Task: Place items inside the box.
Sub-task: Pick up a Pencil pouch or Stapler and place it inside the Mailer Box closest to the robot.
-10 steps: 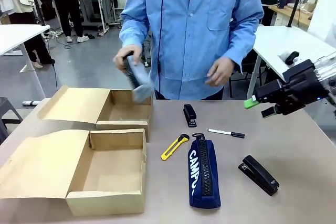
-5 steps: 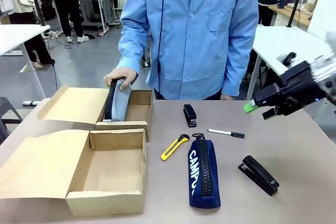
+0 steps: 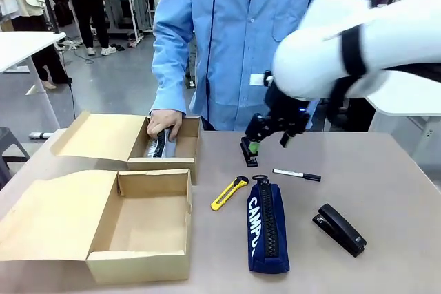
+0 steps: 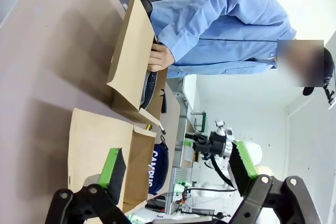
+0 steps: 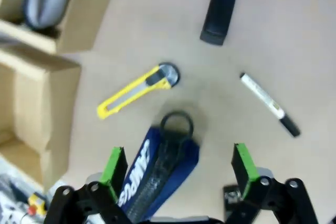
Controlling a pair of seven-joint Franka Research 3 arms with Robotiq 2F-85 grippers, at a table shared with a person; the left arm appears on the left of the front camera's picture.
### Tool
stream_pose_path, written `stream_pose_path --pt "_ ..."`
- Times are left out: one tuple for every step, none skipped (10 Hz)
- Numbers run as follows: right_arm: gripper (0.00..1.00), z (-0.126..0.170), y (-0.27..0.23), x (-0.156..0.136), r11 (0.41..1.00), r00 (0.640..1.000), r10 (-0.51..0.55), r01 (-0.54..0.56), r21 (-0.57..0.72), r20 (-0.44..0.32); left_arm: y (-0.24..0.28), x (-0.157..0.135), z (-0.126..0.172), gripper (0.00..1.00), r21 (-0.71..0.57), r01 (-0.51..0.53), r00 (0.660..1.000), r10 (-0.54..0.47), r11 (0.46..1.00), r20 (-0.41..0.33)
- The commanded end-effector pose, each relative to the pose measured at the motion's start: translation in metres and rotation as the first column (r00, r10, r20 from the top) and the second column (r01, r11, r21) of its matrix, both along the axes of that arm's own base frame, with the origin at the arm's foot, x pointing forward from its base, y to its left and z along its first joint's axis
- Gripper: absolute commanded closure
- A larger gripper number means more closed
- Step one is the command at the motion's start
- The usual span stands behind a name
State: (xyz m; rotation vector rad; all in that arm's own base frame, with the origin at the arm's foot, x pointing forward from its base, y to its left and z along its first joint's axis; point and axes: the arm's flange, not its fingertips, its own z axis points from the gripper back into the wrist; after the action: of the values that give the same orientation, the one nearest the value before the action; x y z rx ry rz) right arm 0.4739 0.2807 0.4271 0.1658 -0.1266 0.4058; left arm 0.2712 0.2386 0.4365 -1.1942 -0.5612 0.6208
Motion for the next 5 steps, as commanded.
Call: stream_pose_path --pt "0.0 -0.003 0.031 0.054 0.999 0.997 -0.029 0.026 -0.044 -0.065 0.0 -0.001 0.0 0.0 -0.002 0.003 1.0 -0.003 1.0 0.029" --pt "0.0 -0.016 0.038 0.072 0.997 0.997 -0.059 0.056 -0.053 -0.056 0.0 -0.001 0.0 0.0 -0.002 0.003 1.0 -0.003 1.0 0.029" --pt "0.0 -0.027 0.04 0.086 0.995 0.995 -0.075 0.071 -0.063 -0.059 0.0 -0.001 0.0 0.0 -0.002 0.003 1.0 -0.003 1.0 0.029" --pt "0.0 -0.04 0.041 0.101 0.989 0.991 -0.122 0.117 -0.084 -0.051 0.0 -0.001 0.0 0.0 -0.002 0.003 1.0 -0.003 1.0 0.029" --pt "0.0 -0.054 0.041 0.113 0.988 0.99 -0.136 0.132 -0.078 -0.041 0.0 -0.001 0.0 0.0 -0.002 0.003 1.0 -0.003 1.0 0.029"
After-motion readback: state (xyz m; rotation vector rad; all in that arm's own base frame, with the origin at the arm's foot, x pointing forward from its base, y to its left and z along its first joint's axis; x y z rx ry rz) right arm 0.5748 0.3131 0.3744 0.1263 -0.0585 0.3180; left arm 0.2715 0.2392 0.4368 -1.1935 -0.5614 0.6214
